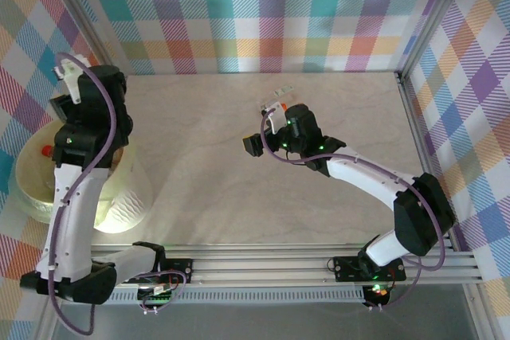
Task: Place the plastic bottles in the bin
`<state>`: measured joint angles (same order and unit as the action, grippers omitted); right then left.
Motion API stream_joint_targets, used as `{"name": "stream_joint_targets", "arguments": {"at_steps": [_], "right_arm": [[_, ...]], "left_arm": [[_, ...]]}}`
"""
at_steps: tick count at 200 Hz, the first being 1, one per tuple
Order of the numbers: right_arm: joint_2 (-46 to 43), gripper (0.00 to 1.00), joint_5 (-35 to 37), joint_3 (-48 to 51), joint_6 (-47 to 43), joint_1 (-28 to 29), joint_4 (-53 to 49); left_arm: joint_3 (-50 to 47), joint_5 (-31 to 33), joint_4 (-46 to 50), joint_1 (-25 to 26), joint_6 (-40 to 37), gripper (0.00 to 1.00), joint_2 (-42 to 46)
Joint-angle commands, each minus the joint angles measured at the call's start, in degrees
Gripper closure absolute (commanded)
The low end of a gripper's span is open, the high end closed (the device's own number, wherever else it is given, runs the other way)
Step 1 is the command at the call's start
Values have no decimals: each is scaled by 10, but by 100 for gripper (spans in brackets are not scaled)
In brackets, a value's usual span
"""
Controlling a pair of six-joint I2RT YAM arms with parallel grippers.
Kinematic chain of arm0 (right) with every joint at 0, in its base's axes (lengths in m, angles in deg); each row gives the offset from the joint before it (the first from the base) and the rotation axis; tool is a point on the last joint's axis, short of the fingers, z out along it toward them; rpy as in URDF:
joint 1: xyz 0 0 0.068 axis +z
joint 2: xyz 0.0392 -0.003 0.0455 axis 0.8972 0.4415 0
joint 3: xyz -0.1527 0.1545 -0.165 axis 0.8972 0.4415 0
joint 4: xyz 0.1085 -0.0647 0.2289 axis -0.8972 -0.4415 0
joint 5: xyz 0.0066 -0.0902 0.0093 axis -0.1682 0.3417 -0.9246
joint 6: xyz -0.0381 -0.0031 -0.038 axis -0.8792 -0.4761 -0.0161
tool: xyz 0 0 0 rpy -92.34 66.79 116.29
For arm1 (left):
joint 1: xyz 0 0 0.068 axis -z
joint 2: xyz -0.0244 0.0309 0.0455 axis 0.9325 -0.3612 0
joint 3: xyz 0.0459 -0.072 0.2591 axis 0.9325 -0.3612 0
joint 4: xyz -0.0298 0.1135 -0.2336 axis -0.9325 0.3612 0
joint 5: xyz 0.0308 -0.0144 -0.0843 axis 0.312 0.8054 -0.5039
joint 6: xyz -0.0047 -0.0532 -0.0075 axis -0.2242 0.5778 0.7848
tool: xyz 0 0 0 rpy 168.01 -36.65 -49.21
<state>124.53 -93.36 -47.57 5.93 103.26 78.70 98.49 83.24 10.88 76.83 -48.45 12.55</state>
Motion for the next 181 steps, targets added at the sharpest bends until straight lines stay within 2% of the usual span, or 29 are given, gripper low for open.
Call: {"name": "stream_joint_targets", "arguments": {"at_steps": [1,34,101,140,158,181], "right_arm": [[8,0,6,-18,2,-1,-6],[15,0,12,-19,10,-1,-2],[30,0,5,-18,24,-1,5],[32,0,2,-22,27,-1,2],[35,0,-1,-30,26,-1,-5],[38,0,-3,-33,32,-1,-9]], "left_arm": [[7,14,35,-70,16,45,18],[-9,-66,102,-144,51,45,26],[-81,-201,112,-330,67,45,46],[-76,-210,164,-365,132,44,10],[-88,-227,165,-368,151,39,4],[-98,-211,163,-373,164,32,1]]}}
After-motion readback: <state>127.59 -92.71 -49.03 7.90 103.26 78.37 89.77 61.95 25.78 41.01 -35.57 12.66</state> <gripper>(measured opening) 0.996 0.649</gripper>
